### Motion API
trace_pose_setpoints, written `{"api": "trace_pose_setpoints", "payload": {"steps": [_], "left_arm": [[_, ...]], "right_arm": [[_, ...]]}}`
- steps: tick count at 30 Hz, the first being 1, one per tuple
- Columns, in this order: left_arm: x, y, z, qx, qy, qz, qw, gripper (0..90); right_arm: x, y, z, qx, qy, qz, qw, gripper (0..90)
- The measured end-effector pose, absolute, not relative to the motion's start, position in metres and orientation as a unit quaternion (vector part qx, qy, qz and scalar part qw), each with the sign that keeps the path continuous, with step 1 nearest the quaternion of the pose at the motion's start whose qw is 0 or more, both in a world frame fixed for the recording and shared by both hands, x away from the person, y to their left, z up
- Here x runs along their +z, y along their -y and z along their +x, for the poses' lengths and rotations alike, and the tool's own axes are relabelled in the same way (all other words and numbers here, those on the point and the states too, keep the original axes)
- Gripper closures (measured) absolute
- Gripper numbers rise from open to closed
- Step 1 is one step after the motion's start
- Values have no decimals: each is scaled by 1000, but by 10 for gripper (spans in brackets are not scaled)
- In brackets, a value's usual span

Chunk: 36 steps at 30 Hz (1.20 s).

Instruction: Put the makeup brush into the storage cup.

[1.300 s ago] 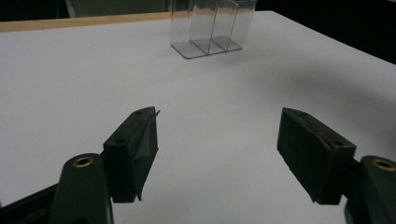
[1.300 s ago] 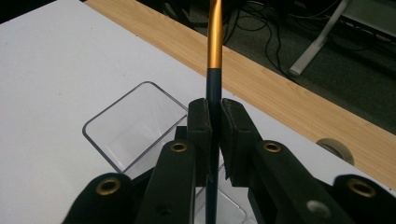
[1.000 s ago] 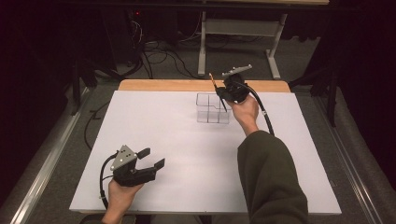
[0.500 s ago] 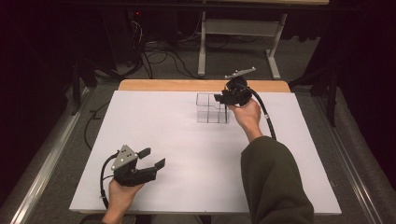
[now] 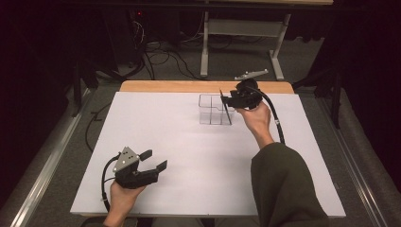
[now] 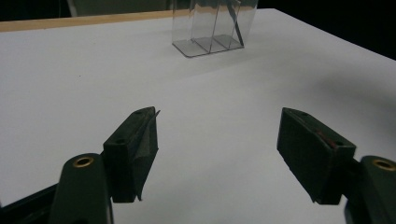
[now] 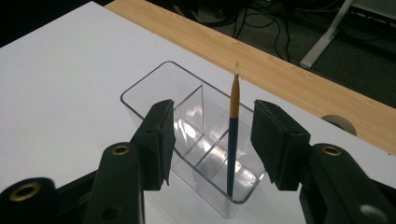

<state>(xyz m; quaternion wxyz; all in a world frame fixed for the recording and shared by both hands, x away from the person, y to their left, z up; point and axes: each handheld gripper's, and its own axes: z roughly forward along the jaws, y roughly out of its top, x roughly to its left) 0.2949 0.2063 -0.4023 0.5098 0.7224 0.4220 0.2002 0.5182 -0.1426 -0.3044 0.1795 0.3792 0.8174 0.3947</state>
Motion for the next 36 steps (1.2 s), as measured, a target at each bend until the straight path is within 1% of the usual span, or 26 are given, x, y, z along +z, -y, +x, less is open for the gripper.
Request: {"api": "trace_pose_setpoints", "payload": {"steps": [10,25,36], "left_arm": [[-402,-207,295,200,-422,722,511,295],[-403,-206,295,200,-425,722,509,294],[-403,-206,295,199,-423,722,509,294]], "right_arm": [[-298,151,514,391,-816,380,189,485],[-294,160,506,404,-814,378,176,458],[-290,168,497,407,-815,371,182,438]]}}
